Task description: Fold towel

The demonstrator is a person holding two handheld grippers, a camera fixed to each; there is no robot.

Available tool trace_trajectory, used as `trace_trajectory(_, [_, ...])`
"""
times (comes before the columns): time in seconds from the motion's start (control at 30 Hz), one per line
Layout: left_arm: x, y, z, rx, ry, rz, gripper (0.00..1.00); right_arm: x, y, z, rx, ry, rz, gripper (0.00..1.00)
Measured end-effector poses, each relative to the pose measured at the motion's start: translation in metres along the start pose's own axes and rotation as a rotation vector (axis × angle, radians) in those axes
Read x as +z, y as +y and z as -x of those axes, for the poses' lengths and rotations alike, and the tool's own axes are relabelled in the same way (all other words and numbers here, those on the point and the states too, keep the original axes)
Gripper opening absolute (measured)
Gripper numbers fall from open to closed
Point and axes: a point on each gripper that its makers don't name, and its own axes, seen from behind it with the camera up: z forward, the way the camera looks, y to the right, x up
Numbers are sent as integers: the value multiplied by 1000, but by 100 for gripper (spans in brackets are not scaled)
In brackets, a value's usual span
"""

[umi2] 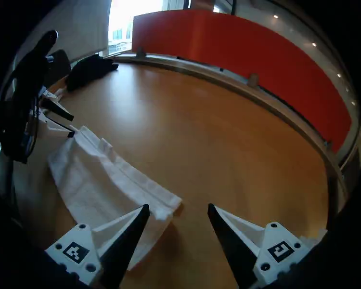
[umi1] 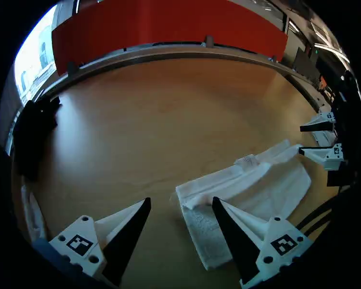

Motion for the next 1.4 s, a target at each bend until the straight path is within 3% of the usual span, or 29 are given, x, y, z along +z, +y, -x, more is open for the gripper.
trace_trajectory(0.47, [-15,-1,8,-8,9,-7,94,-14,-9,0,20,24,1,97])
trace_trajectory(1.07, [-59,10,65,-66,-13,-8,94,-55,-43,35,55,18,-14,97])
trace_trajectory(1.4, [-75,6,76,-108,-3,-29,94,-62,-43,40,61,19,-21,97])
